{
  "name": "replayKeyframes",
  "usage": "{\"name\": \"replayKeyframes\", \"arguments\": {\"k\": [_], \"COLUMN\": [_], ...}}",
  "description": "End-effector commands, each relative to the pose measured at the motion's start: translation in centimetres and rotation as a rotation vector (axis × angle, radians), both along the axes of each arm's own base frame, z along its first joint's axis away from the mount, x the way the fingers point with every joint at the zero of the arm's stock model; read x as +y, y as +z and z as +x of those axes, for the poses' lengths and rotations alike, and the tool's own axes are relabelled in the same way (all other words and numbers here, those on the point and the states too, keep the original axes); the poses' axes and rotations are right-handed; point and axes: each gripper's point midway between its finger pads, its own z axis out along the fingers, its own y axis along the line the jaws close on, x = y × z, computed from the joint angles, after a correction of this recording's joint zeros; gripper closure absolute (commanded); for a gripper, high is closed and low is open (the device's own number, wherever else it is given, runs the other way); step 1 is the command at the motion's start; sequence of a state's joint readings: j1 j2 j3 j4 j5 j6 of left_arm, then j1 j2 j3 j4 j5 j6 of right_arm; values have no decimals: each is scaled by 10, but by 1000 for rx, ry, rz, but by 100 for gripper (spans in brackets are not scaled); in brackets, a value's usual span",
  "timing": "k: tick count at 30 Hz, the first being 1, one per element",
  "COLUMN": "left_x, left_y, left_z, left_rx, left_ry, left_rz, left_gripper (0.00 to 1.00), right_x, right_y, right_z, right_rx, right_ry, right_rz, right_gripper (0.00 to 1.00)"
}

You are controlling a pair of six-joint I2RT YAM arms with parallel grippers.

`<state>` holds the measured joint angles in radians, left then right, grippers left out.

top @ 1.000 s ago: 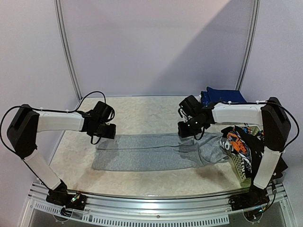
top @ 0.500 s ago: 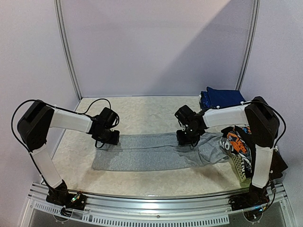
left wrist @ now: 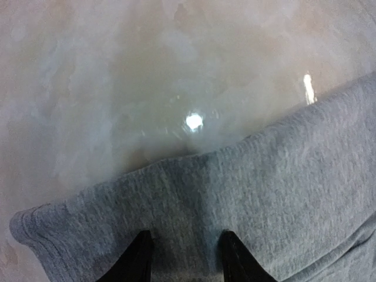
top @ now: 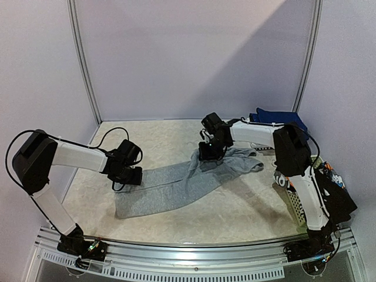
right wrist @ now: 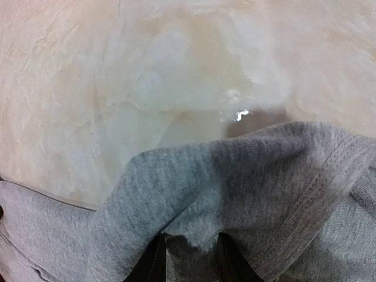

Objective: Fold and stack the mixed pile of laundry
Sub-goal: Rotate the rectangle-folded tank top at the center of the board.

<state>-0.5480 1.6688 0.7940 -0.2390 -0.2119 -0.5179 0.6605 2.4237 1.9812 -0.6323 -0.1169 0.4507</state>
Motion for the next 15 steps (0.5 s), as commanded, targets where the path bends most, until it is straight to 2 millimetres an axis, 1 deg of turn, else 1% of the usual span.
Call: {"name": "replayKeyframes", "arguments": {"k": [1, 2, 3, 4, 5, 6, 9, 12, 15], "left_x": [-6, -11, -18, -25, -33, -42, -67, -102, -132], "left_y": [-26, -28, -31, -33, -35, -35, -31, -24, -19], "left_z": [-60, -68, -76, -84, -94, -99, -114, -126, -131], "left_rx": [175, 191, 214, 232, 255, 268, 282, 294, 304], "left_ry": [-12, -17, -21, -31, -40, -50, -76, -129, -163], "left_rz": [-43, -66, -108, -136, -167, -199, -245, -303, -364], "left_gripper": [59, 59, 59, 59, 59, 59, 59, 59, 60], "right_x": [24, 31, 38, 45, 48, 51, 44, 31, 20], "right_y": [-35, -41, -42, -36, -41, -41, -37, -27, -24], "right_z": [-7, -6, -3, -1, 0, 3, 17, 32, 43], "right_rx": [157, 175, 180, 183, 197, 195, 178, 153, 152], "right_ry": [100, 113, 129, 142, 149, 153, 136, 114, 99], "right_rz": [69, 90, 121, 154, 165, 175, 196, 211, 236], "right_gripper": [69, 69, 69, 69, 69, 68, 68, 68, 69]}}
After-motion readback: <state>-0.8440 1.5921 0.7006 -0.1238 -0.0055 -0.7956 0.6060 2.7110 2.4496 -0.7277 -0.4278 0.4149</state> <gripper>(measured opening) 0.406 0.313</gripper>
